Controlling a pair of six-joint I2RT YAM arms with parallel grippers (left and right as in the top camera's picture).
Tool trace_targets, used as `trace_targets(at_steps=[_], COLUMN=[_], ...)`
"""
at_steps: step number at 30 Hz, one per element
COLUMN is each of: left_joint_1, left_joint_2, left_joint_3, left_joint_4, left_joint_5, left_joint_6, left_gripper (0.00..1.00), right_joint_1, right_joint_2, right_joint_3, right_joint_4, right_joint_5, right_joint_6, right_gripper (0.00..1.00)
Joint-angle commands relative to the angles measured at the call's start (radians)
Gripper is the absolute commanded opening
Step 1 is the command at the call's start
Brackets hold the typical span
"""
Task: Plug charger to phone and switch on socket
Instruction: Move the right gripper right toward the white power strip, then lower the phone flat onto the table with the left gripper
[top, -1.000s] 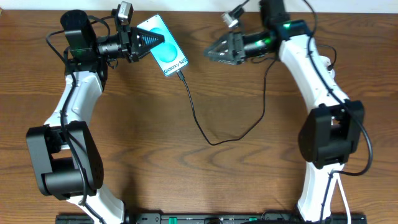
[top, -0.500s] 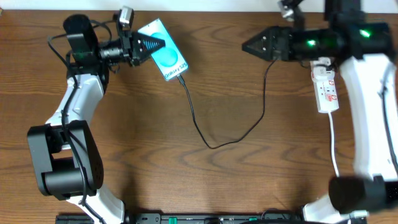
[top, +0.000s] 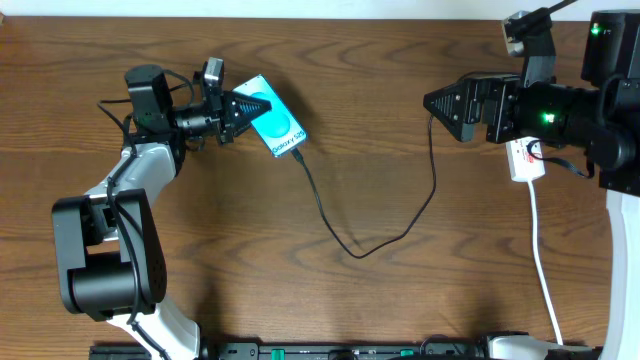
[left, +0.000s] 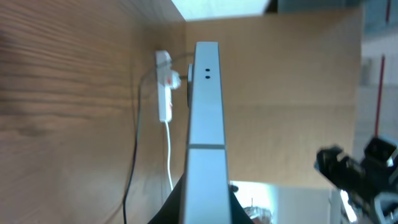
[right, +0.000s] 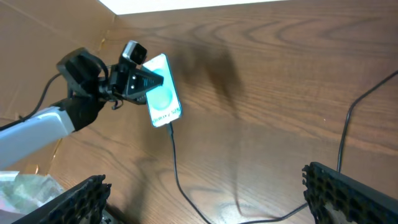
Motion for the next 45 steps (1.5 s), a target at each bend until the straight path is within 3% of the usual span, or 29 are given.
trace_targets(at_steps=[1, 6, 12, 26, 45], left_joint_1=[0.004, 0.004, 0.004, 0.004, 0.002], left_joint_2=[0.003, 0.003, 0.003, 0.004, 0.004], left_joint_3=[0.006, 0.006, 0.006, 0.006, 0.003], left_joint_4=[0.002, -0.061, -0.380, -0.793, -0.994], left_joint_5=[-0.094, -0.168, -0.402, -0.566, -0.691], left_joint_6=[-0.027, 0.005, 0.188, 0.532, 0.676], left_gripper=[0.07, 0.07, 0.07, 0.07, 0.07], right_joint_1=[0.004, 0.004, 0.004, 0.004, 0.004], right_joint_2=[0.000, 0.000, 0.000, 0.000, 0.000], right_joint_3=[0.010, 0.010, 0.010, 0.010, 0.010], right_joint_4=[-0.010, -0.022, -0.040, -0.036, -0.038], right_joint_5=[0.019, 0.019, 0.019, 0.019, 0.019], right_joint_6=[0.013, 0.021, 0.027, 0.039, 0.042], right_gripper=[0.99, 0.99, 0.99, 0.99, 0.99])
